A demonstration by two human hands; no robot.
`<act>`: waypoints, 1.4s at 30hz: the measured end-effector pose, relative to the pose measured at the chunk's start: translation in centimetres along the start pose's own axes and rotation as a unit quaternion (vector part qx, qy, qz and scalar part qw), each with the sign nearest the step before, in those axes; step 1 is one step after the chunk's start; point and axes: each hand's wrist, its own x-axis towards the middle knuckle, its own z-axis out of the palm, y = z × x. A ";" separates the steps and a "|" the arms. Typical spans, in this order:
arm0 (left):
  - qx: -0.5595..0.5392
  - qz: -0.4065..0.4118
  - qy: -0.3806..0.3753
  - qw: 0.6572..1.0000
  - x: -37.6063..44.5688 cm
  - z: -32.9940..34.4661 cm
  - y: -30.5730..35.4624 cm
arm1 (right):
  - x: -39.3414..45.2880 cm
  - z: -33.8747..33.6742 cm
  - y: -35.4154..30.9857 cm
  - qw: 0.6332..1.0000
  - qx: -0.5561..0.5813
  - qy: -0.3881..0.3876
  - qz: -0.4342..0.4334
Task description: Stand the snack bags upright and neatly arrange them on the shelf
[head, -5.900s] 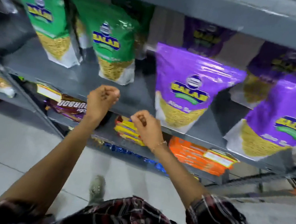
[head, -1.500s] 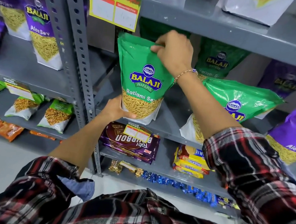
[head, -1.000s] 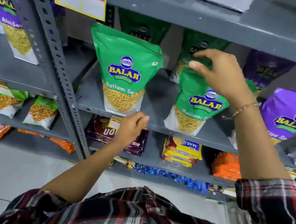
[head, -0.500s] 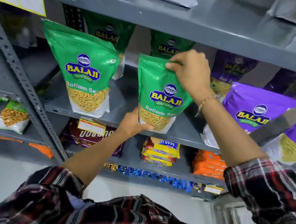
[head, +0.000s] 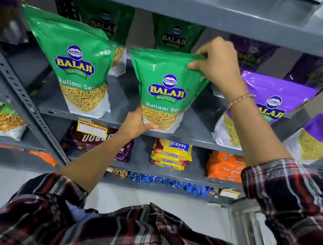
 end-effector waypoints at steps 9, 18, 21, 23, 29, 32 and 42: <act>-0.082 -0.025 0.173 0.981 -3.3 1.4 -1.2 | -2.3 -1.9 4.5 0.988 0.142 0.006 -0.059; -0.023 0.202 0.040 0.978 -3.7 13.4 9.8 | -4.4 -7.7 16.9 0.999 0.004 0.032 -0.041; -0.103 0.096 -0.037 0.989 -1.6 17.3 11.8 | -4.2 -8.5 20.5 0.999 -0.023 -0.009 -0.023; -0.112 0.051 -0.059 0.991 -0.4 19.0 12.2 | -4.1 -8.3 21.7 0.999 -0.024 -0.035 -0.025; -0.084 0.006 -0.038 0.996 0.6 21.5 11.9 | -3.7 -6.3 23.0 1.000 -0.006 -0.017 -0.007; -0.074 -0.022 -0.006 0.997 0.9 21.8 12.7 | -3.7 -6.1 22.9 0.998 0.024 0.051 0.006; -0.029 -0.022 -0.018 0.999 0.0 21.2 14.1 | -3.5 -7.2 22.9 0.998 0.056 0.042 -0.009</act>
